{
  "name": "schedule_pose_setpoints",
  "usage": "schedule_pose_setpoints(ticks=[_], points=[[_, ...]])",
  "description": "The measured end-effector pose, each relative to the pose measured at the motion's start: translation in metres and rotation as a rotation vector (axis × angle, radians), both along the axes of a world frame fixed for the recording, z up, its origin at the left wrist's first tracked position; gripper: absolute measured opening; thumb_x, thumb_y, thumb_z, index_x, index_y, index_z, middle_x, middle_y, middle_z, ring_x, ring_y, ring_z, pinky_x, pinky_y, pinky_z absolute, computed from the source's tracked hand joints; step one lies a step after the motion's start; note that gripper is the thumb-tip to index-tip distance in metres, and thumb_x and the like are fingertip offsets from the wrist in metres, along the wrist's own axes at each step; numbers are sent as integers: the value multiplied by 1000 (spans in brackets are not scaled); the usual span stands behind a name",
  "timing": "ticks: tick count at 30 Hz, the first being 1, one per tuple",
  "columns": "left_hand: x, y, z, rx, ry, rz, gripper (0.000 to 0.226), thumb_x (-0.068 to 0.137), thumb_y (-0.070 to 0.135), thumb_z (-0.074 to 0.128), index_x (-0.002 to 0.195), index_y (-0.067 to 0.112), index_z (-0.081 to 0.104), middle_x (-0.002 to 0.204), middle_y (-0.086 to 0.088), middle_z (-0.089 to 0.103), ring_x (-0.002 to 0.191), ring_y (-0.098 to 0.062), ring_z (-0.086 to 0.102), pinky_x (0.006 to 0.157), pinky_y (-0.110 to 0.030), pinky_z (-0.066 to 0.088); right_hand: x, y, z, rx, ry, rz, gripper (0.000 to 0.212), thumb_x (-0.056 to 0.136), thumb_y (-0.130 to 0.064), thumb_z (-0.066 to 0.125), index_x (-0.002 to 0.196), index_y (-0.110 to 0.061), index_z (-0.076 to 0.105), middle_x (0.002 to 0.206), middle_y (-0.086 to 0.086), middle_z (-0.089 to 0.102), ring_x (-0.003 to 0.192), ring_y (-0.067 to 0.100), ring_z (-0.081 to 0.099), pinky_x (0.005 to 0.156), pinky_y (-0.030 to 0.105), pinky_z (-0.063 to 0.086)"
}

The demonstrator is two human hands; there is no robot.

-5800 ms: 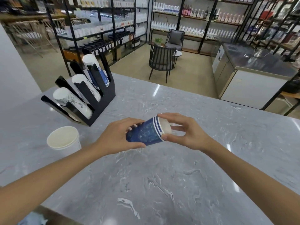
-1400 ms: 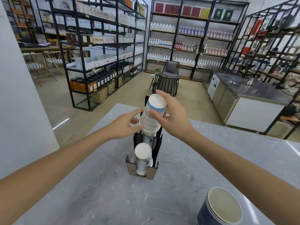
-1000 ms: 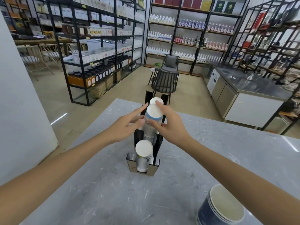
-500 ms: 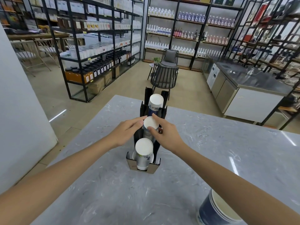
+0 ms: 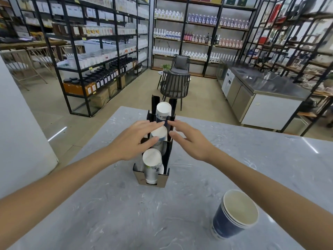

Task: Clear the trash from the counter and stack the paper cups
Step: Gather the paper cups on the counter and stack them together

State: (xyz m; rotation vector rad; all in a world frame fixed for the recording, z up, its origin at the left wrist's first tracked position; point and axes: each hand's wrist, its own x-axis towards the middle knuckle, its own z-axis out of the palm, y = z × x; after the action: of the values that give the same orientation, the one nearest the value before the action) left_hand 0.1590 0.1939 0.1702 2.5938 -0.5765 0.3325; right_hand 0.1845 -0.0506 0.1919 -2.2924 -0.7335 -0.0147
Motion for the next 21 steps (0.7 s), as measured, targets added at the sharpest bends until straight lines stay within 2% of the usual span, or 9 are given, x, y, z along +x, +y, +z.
schedule_pose_setpoints(ticks=[3, 4, 6, 9, 12, 14, 16, 21], points=[[-22, -18, 14, 59, -80, -72, 55, 101, 49, 47, 152, 51, 26, 155, 19, 42, 149, -13, 27, 111, -37, 36, -28, -41, 15, 26, 7, -5, 47, 102, -58, 46, 148, -48, 45, 164, -16, 34, 144, 1, 40, 105, 13, 41], [-28, -25, 18, 80, -98, -92, 56, 100, 47, 48, 152, 49, 28, 156, 16, 42, 151, -13, 25, 111, -37, 36, -40, -56, 19, 48, 20, -13, 49, 99, -64, 46, 147, -51, 45, 163, -20, 33, 142, -2, 42, 104, 12, 39], [-41, -38, 23, 111, -137, -156, 55, 100, 43, 52, 152, 43, 34, 156, 13, 44, 151, -13, 26, 113, -33, 33, -66, -88, 21, 111, 37, -38, 53, 94, -70, 48, 145, -55, 45, 161, -26, 34, 140, -5, 44, 109, 23, 40], [-54, -56, 24, 160, -185, -298, 54, 98, 33, 60, 150, 33, 44, 152, 9, 49, 148, -15, 33, 117, -28, 27, -100, -134, 9, 182, 65, -123, 58, 91, -67, 53, 146, -51, 45, 157, -27, 42, 141, -2, 46, 114, 40, 43], [-58, -78, 17, 160, -159, -403, 53, 97, 31, 62, 148, 31, 47, 150, 8, 51, 146, -13, 36, 119, -18, 21, -130, -170, -17, 202, 107, -230, 70, 86, -71, 59, 149, -47, 42, 154, -26, 45, 141, 0, 46, 117, 47, 42], [-60, -95, 8, 134, -151, -484, 52, 96, 29, 64, 146, 28, 51, 147, 6, 55, 144, -14, 41, 120, -17, 22, -148, -187, -37, 226, 133, -296, 80, 81, -74, 65, 151, -44, 40, 155, -22, 45, 142, 2, 46, 118, 48, 41], [-64, -111, -4, 114, -113, -541, 53, 96, 32, 65, 147, 29, 49, 147, 9, 54, 144, -11, 40, 119, -23, 31, -163, -199, -60, 252, 152, -340, 92, 76, -73, 72, 154, -38, 37, 156, -20, 44, 143, 4, 46, 117, 45, 41], [-75, -152, -37, 133, -31, -666, 64, 93, 36, 67, 151, 27, 42, 151, 7, 49, 144, -10, 40, 117, -28, 36, -187, -205, -125, 205, 246, -429, 114, 65, -73, 82, 157, -37, 25, 158, -25, 39, 142, -4, 42, 113, 27, 40]])
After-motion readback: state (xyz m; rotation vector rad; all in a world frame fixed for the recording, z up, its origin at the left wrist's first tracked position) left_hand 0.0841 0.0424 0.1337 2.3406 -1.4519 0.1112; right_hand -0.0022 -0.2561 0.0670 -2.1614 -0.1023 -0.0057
